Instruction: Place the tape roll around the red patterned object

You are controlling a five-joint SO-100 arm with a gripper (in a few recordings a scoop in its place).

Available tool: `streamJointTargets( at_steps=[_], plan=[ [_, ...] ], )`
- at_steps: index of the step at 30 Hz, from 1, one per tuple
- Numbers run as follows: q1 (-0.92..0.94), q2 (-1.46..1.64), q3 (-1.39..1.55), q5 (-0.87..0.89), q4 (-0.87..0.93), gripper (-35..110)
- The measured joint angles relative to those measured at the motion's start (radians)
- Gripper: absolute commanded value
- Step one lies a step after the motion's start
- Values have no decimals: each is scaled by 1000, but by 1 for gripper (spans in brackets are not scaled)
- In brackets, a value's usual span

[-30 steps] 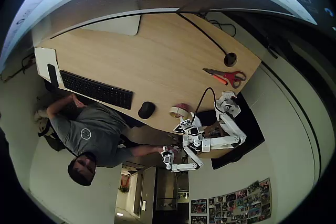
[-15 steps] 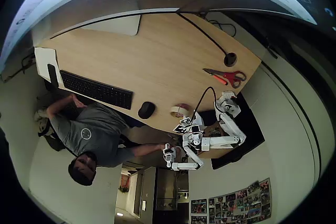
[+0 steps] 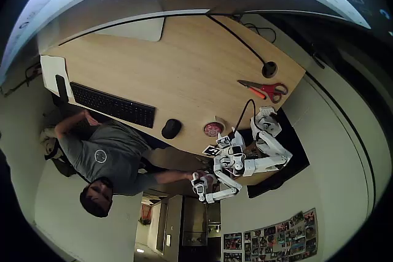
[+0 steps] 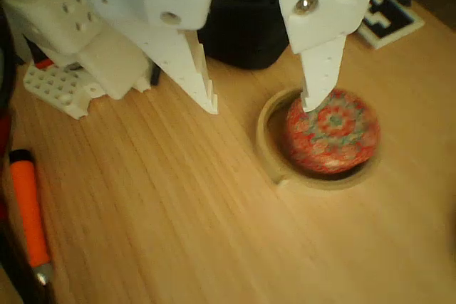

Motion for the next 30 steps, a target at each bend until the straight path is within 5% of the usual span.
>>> streamJointTargets(
  at_steps=[17,30],
  plan=[
    [-44,-290,-607,-515,75,37],
    [-135,-480,-815,-560,75,39]
  ],
)
